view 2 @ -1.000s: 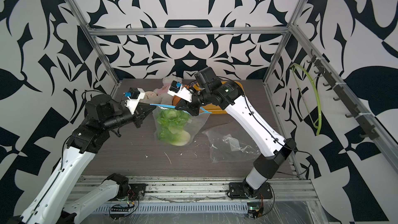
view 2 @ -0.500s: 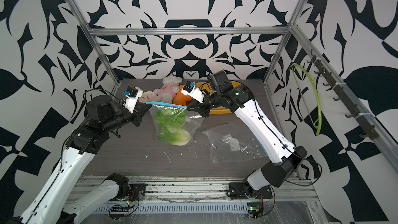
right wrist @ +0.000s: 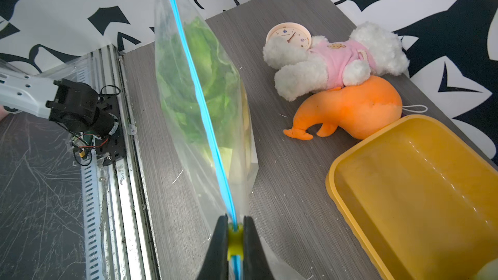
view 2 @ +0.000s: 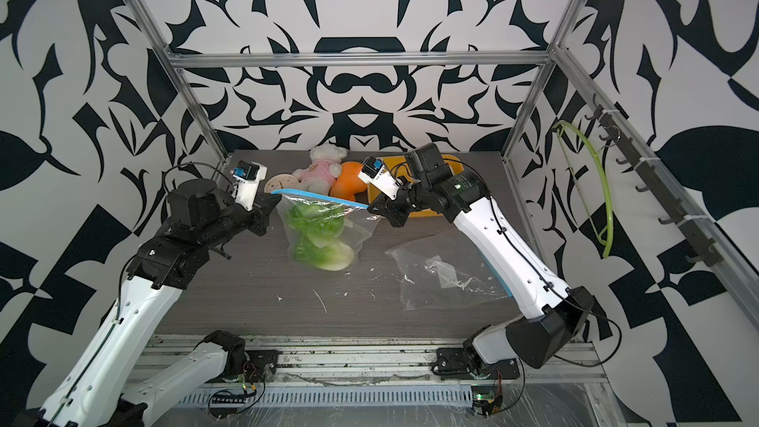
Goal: Put the chinese cabbages into a zipper bag and zip it
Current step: Zip the zipper on the zipper food storage bag, then place the zipper food storage bag at the center of the board.
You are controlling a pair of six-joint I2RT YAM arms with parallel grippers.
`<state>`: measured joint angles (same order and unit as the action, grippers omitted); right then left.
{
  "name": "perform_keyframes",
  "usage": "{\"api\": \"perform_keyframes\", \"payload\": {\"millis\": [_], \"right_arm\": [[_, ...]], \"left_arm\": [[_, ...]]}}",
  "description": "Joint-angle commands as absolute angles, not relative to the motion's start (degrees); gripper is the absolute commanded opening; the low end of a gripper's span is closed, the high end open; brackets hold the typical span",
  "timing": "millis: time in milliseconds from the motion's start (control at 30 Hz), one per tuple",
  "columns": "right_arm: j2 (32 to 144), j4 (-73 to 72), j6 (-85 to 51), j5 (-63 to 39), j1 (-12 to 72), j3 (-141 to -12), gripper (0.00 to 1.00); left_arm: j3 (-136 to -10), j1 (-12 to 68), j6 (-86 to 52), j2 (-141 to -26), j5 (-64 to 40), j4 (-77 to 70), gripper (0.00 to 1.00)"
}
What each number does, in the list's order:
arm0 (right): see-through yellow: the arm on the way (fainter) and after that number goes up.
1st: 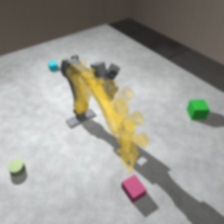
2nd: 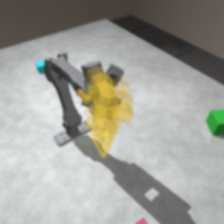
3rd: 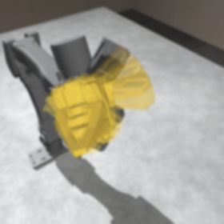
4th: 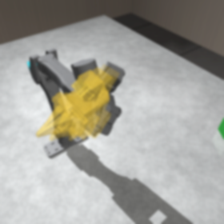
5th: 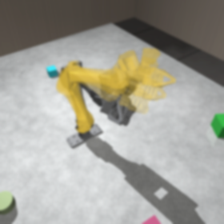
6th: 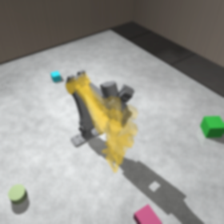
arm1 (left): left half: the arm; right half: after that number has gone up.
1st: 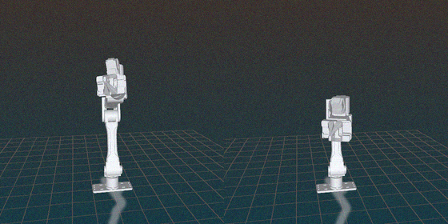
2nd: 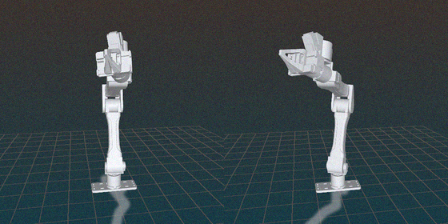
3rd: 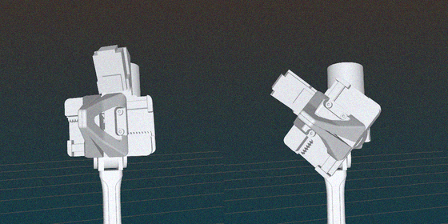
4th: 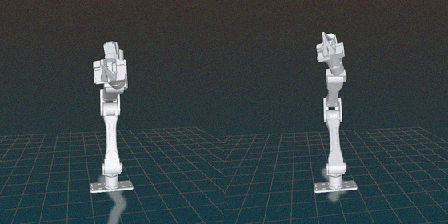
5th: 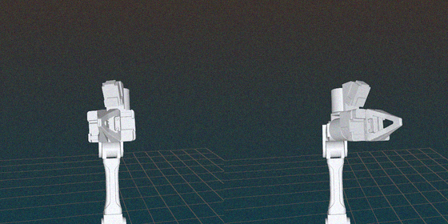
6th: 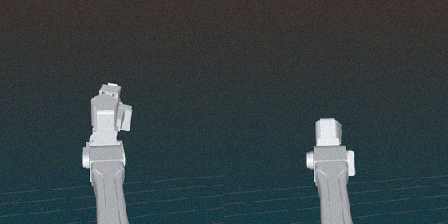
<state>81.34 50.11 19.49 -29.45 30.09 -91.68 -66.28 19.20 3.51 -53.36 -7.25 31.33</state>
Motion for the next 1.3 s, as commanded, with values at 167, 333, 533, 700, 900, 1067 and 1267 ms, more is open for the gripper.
{"api": "perform_keyframes", "payload": {"millis": [167,333,533,700,900,1067,1267], "right_arm": [[80.5,50.3,15.5,-25.9,28.7,-93.2,0.12],[80.8,45.6,9.0,-30.3,28.7,-94.8,0.43],[77.2,32.1,-5.9,-29.7,30.5,-88.4,0.55],[75.0,25.9,-13.4,-23.3,36.9,-83.1,0.58],[73.5,16.3,-25.5,-16.1,40.5,-76.9,0.6],[71.8,15.6,-30.7,-10.3,40.7,-74.5,0.61],[67.5,20.0,-33.8,-2.9,40.8,-71.5,0.62]], "left_arm": [[-68.6,17.3,1.1,-52.2,-1.8,29.9,0.0],[-69.9,17.1,0.4,-52.1,5.0,32.6,0.0],[-73.6,15.8,4.0,-51.6,20.9,38.4,0.0],[-80.1,12.6,10.6,-54.0,29.6,41.8,0.0],[-78.3,14.7,3.5,-53.8,22.7,41.1,0.0],[-58.8,28.8,-5.9,-55.2,28.8,31.2,0.0],[-44.3,41.4,-21.2,-66.2,28.4,19.6,0.0]]}}
